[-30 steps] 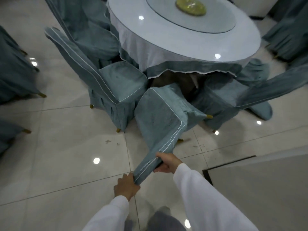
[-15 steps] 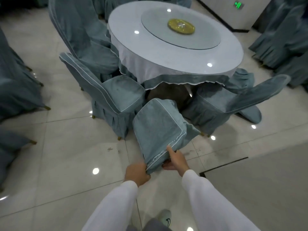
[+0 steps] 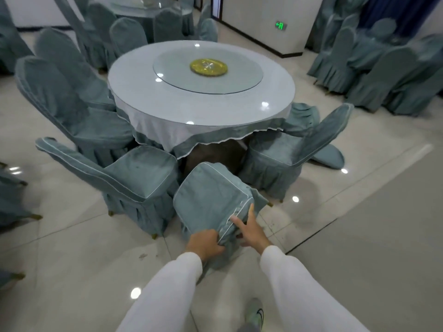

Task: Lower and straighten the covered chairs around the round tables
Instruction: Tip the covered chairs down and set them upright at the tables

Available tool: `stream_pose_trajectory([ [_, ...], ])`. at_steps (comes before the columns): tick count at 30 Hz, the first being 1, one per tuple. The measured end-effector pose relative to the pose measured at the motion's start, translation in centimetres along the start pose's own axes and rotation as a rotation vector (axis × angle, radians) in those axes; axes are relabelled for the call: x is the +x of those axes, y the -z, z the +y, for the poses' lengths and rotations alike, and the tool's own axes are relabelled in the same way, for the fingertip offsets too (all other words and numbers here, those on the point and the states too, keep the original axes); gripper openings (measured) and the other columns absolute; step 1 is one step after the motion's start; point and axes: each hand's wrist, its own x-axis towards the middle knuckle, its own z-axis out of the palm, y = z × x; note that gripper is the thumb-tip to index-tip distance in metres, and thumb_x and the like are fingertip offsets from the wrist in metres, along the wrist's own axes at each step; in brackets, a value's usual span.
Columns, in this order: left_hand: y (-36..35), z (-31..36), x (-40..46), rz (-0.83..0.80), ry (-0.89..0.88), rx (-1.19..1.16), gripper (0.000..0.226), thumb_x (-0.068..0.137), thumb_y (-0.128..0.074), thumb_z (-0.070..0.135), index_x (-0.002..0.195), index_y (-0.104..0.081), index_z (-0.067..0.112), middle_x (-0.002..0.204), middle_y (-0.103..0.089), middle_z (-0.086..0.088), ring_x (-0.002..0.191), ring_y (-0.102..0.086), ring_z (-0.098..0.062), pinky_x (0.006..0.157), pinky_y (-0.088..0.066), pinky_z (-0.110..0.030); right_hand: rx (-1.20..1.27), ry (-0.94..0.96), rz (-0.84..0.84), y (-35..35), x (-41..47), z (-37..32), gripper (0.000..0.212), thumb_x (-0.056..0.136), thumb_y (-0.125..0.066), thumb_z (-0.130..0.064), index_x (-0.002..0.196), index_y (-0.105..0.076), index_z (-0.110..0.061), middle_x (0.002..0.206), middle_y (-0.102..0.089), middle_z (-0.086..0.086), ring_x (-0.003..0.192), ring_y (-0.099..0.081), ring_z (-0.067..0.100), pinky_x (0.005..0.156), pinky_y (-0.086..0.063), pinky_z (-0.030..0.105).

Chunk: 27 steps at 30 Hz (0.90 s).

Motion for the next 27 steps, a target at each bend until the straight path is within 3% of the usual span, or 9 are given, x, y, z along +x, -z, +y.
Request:
stream_pose_trajectory([
  [2,0.6,1.5,2.1,0.003,-0.006,0.007,0.047,0.081,-0.057,0.054,0.104,-0.068,0.014,0.109,-0.072,-0.012,0.101,-0.067,-0.035,0.082,-0.052,-0.036,0.033,0.015,-0.006,2.1,1.4,-0.5,0.109,0.089,-0.069,-0.058,0.153,0.019,-0.053,0.165,-0.03,0.006,0.129,-0.056,0.036,0.088,-0.057,0.044],
  [6,1.5,4.3,4.7,0.072,0.032,-0.015,0.054,0.082,-0.054,0.062,0.099,-0.069,0.013,0.102,-0.073,-0.012,0.096,-0.067,-0.036,0.072,-0.047,-0.034,0.112,0.013,-0.024,5.1,4.1,-1.4,0.107,0.092,-0.069,-0.052,0.154,0.018,-0.053,0.159,-0.039,0.007,0.106,-0.067,0.026,0.082,-0.061,0.046],
  [12,4.8,10.4,9.7,0.126,0.073,-0.073,0.045,0.083,-0.055,0.062,0.095,-0.067,0.02,0.096,-0.071,-0.005,0.091,-0.065,-0.031,0.068,-0.04,-0.031,0.171,0.014,-0.052,12.1,10.0,-3.5,0.109,0.085,-0.075,-0.054,0.155,0.009,-0.053,0.159,-0.035,0.013,0.124,-0.059,0.037,0.085,-0.063,0.048],
  [15,5.3,11.5,11.0,0.178,0.001,-0.098,0.04,0.08,-0.051,0.061,0.096,-0.062,0.026,0.091,-0.072,0.001,0.085,-0.065,-0.027,0.066,-0.044,-0.031,0.175,0.033,-0.055,14.8,12.5,-3.8,0.118,0.071,-0.08,-0.06,0.156,0.001,-0.051,0.154,-0.042,0.015,0.118,-0.063,0.034,0.083,-0.064,0.047],
  [19,5.4,11.6,12.4,0.159,-0.137,-0.001,0.043,0.079,-0.045,0.059,0.104,-0.056,0.026,0.101,-0.071,0.002,0.091,-0.066,-0.027,0.074,-0.047,-0.033,-0.008,0.109,-0.035,17.0,14.8,-4.5,0.092,0.078,-0.063,-0.071,0.152,-0.012,-0.054,0.152,-0.044,0.004,0.127,-0.056,0.03,0.099,-0.057,0.052],
  [22,5.9,12.0,13.9,0.148,-0.16,0.016,0.048,0.077,-0.04,0.063,0.1,-0.06,0.025,0.099,-0.072,0.001,0.087,-0.065,-0.025,0.068,-0.042,-0.03,-0.121,0.149,-0.038,18.1,15.8,-5.7,0.069,0.095,-0.05,-0.053,0.156,-0.019,-0.043,0.15,-0.046,0.006,0.132,-0.051,0.033,0.109,-0.047,0.052],
  [24,6.8,13.2,15.6,0.132,-0.167,0.034,0.049,0.076,-0.038,0.064,0.091,-0.059,0.022,0.093,-0.072,-0.002,0.08,-0.063,-0.026,0.065,-0.038,-0.029,-0.125,0.161,-0.009,19.1,16.6,-6.5,0.051,0.101,-0.046,-0.043,0.15,-0.032,-0.041,0.137,-0.054,0.009,0.12,-0.056,0.029,0.105,-0.05,0.049],
  [27,8.4,15.1,18.4,0.134,-0.181,0.057,0.063,0.069,-0.03,0.069,0.084,-0.061,0.016,0.089,-0.072,-0.011,0.082,-0.065,-0.035,0.064,-0.036,-0.031,-0.181,0.163,0.07,20.6,17.9,-7.5,0.028,0.101,-0.046,-0.037,0.129,-0.05,-0.035,0.116,-0.061,0.009,0.1,-0.058,0.025,0.087,-0.048,0.037],
])
